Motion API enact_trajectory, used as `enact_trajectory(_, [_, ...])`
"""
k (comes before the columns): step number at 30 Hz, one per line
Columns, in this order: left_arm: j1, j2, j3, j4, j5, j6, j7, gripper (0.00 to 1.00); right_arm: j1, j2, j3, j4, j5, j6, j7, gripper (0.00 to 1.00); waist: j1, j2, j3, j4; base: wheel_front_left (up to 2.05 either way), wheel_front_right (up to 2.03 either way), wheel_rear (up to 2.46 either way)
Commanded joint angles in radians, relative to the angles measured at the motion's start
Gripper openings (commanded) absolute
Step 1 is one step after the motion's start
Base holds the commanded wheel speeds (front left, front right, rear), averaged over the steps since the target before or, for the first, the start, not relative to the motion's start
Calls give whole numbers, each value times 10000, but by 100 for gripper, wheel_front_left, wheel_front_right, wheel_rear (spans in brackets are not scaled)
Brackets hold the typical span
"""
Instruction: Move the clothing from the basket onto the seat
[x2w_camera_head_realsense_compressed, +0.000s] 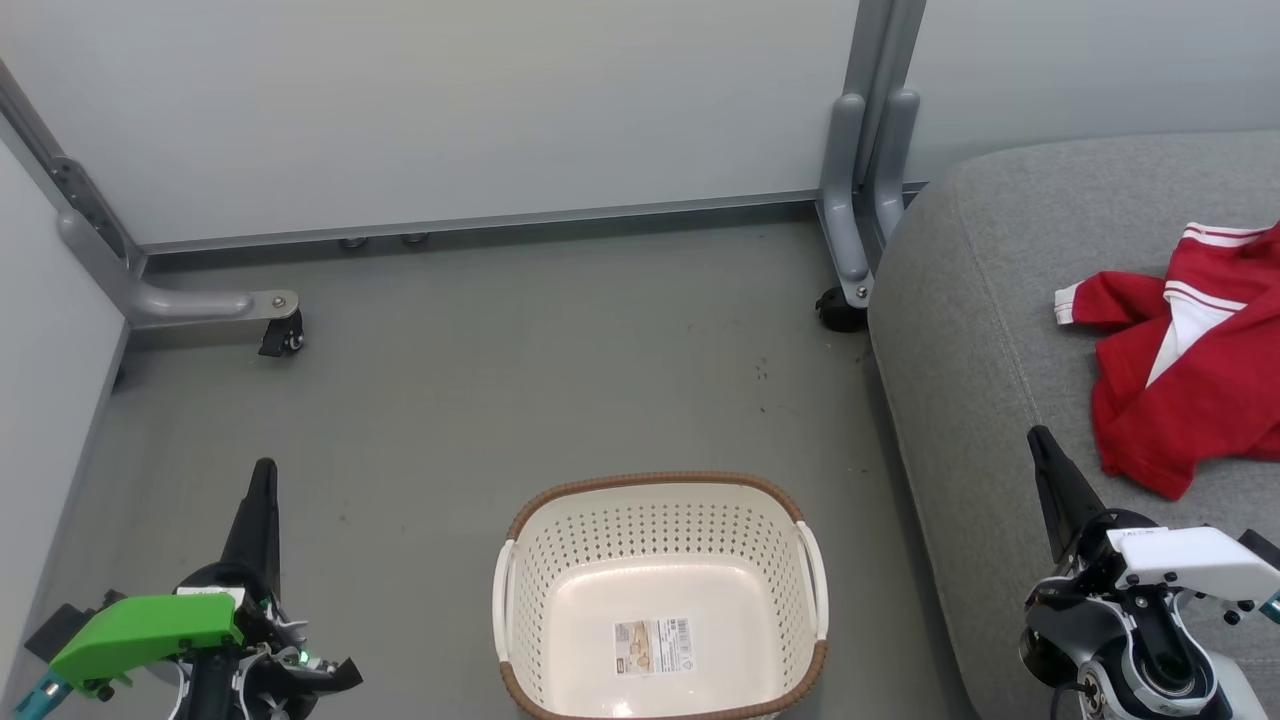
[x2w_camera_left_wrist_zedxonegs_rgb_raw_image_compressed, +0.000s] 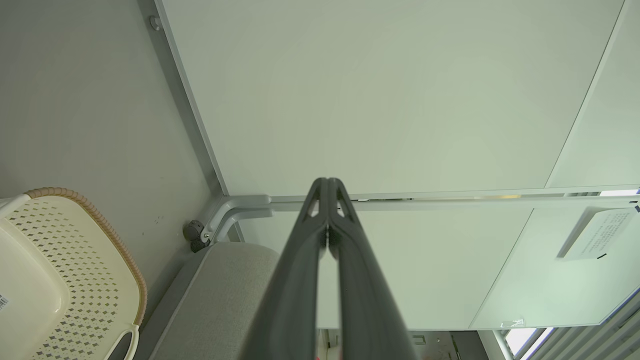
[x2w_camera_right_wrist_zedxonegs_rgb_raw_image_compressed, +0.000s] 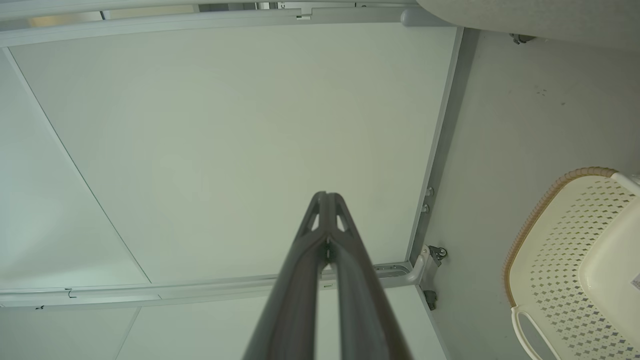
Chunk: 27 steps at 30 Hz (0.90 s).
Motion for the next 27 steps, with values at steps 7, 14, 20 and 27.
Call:
enact_trajectory(7, [-95,15,10,9,-37,-51,34,0,-64,36,-50,25,-48,4,62,0,0,-1,0,0,0,0,0])
enact_trajectory(14, [-95,15,9,7,-37,-51,33,0,-66,55,-72,27,-73,4,83,0,0,-1,0,0,0,0,0])
enact_trajectory(20, [-95,15,8,8,-37,-51,33,0,-68,68,-93,28,-98,4,92,0,0,-1,0,0,0,0,0])
enact_trajectory(27, [-95,15,7,8,-36,-51,32,0,-70,84,-114,28,-117,4,113,0,0,-1,0,0,0,0,0])
